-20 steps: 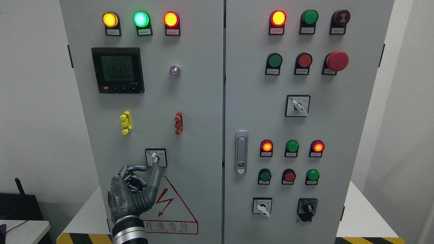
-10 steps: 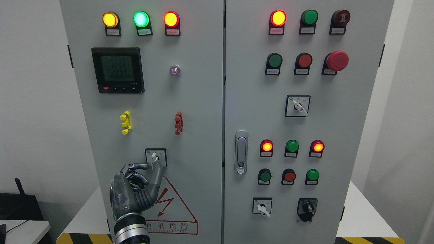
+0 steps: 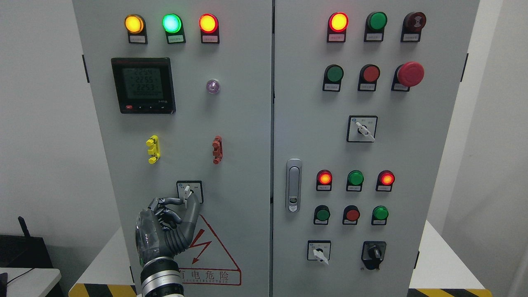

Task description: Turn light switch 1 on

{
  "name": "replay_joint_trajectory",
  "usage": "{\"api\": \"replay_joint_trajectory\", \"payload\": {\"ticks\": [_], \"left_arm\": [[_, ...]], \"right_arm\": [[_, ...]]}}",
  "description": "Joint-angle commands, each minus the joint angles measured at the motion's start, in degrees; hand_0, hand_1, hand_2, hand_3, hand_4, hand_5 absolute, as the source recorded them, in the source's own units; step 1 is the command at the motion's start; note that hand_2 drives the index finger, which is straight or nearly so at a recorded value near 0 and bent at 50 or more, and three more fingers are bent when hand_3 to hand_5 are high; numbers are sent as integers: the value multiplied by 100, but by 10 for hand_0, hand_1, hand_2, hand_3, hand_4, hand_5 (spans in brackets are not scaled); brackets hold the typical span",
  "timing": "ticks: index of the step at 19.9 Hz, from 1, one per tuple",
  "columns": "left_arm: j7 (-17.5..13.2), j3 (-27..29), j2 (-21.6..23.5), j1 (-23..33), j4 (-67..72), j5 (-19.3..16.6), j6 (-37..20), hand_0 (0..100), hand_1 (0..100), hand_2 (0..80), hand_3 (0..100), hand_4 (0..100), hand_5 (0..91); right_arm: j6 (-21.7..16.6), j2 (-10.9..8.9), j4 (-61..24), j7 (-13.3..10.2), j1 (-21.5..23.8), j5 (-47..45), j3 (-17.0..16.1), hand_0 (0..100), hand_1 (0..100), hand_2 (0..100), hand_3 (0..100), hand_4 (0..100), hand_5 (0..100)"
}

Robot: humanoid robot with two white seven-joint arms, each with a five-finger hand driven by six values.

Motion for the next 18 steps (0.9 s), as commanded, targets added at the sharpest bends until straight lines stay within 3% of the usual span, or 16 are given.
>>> {"api": "replay_joint_trajectory", "payload": {"ticks": [1,18], "left_arm": [[-3,-9,-1,-77,119,92,0,196,500,512,903,899,823],[15,-9,-1,-112,128,101,27,230,472,531,922,910,832]], "right_arm": [[-2,-2,0,3,6,26,132,120,389,0,0,0,0],[-2,-2,0,3,-3,26,132,120,389,0,0,0,0]]}}
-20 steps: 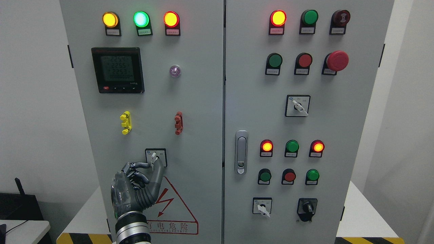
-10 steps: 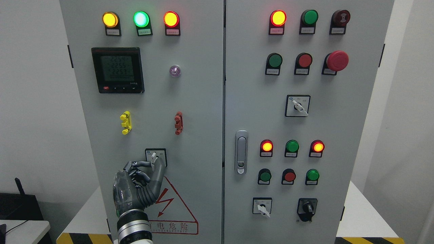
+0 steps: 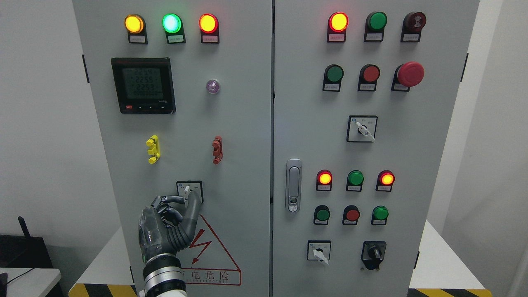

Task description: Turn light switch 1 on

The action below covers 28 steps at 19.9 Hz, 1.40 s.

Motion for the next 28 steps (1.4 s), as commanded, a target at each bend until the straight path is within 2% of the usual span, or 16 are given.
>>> {"api": "replay_joint_trajectory", "payload": {"ticks": [1,28], "left_arm": [[1,-2,0,-12,25,5,1,232,471,533,923,910,834],[1,-98,-18,-83,7,-3,124,305,445,548,936,918,848]], "right_arm": [[-2,6,0,3,-2,26,132,120,389,0,0,0,0],[-2,6,0,3,7,26,132,120,389,0,0,0,0]]}}
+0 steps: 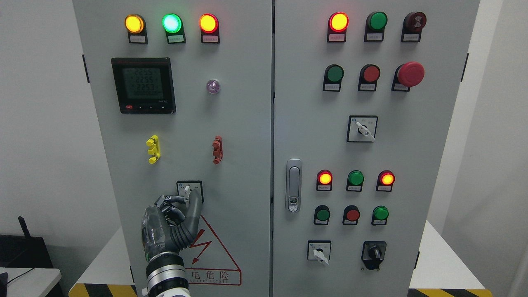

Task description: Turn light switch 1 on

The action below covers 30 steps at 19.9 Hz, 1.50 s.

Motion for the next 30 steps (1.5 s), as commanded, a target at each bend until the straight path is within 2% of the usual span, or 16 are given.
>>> {"api": "replay_joint_trajectory", "payload": {"ticks": [1,5,13,16,30], "left_arm": [[-18,-21,-9,-12,-9,0,-7,306,445,548,936,918,848],[-18,-21,-9,-12,-9,-9,-7,328,447,548,937,918,848],[-18,-21,-9,-21,0,-9,37,522,456,547,941,918,847],[-18,-21,-9,-21,0,-9,37,564,454,547,944,918,847],[-18,-21,-9,-21,0,-9,37,807,216,560,949,923,847]], "right_arm": [[-2,-3,0,3,-2,26,132,120,389,0,0,0,0],[-2,-3,0,3,-2,26,132,120,389,0,0,0,0],[-2,5,0,3,-2,26,132,120,389,0,0,0,0],[-2,-3,0,3,-2,26,132,120,389,0,0,0,0],[-2,-3,0,3,-2,26,132,120,389,0,0,0,0]]}}
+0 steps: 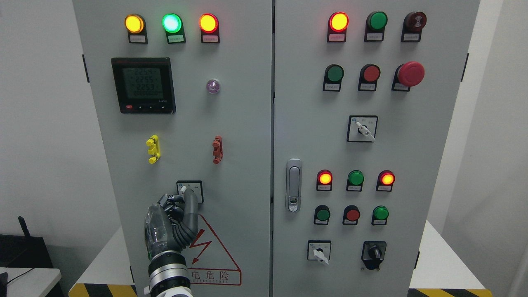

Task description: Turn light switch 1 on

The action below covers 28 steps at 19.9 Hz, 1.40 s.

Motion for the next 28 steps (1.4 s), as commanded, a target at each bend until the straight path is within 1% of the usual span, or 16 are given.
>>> {"api": "replay_joint_trajectory", "payload": {"ticks": [1,4,5,6,8,9,10,12,13,14,17,23,28], "left_arm": [[44,2,1,1,0,-1,-5,822,202,559,949,923,847],[36,2,1,1,0,-1,-5,868,128,557,949,923,847],[36,2,1,1,-8,-1,-14,881,69,557,951,922,847],[36,2,1,1,-9,-1,-5,860,48,556,951,922,847],[36,2,1,1,0,8,-14,698,67,556,950,922,846],[36,2,1,1,-8,0,-14,645,84,556,950,921,845],[36,2,1,1,-9,-1,-14,570,115,556,949,921,844],[36,2,1,1,-9,-1,-14,480,151,556,949,921,844],[36,2,1,1,-9,-1,-14,397,186,556,949,921,844],[36,2,1,1,-9,-1,-14,337,211,556,951,920,843],[36,2,-8,10,-26,-1,-14,225,248,557,952,920,842],[27,11,-26,54,-35,-1,-22,163,269,562,952,919,842],[0,107,-17,238,-105,-1,-84,118,288,566,954,921,844]], "right_arm": [[-2,-3,0,3,0,26,132,120,389,0,0,0,0],[-2,6,0,3,0,26,132,120,389,0,0,0,0],[-2,-3,0,3,0,26,132,120,389,0,0,0,0],[-2,-3,0,3,0,26,132,120,389,0,0,0,0],[-2,-3,0,3,0,26,132,120,389,0,0,0,0],[-2,-3,0,3,0,26,132,120,389,0,0,0,0],[-2,-3,0,3,0,26,132,120,389,0,0,0,0],[-2,6,0,3,0,26,132,120,389,0,0,0,0],[-2,6,0,3,0,26,132,120,389,0,0,0,0],[-2,-3,0,3,0,26,132,120,389,0,0,0,0],[-2,6,0,3,0,26,132,120,389,0,0,0,0],[-2,-3,0,3,0,26,132,120,389,0,0,0,0],[-2,-3,0,3,0,26,132,120,389,0,0,0,0]]}}
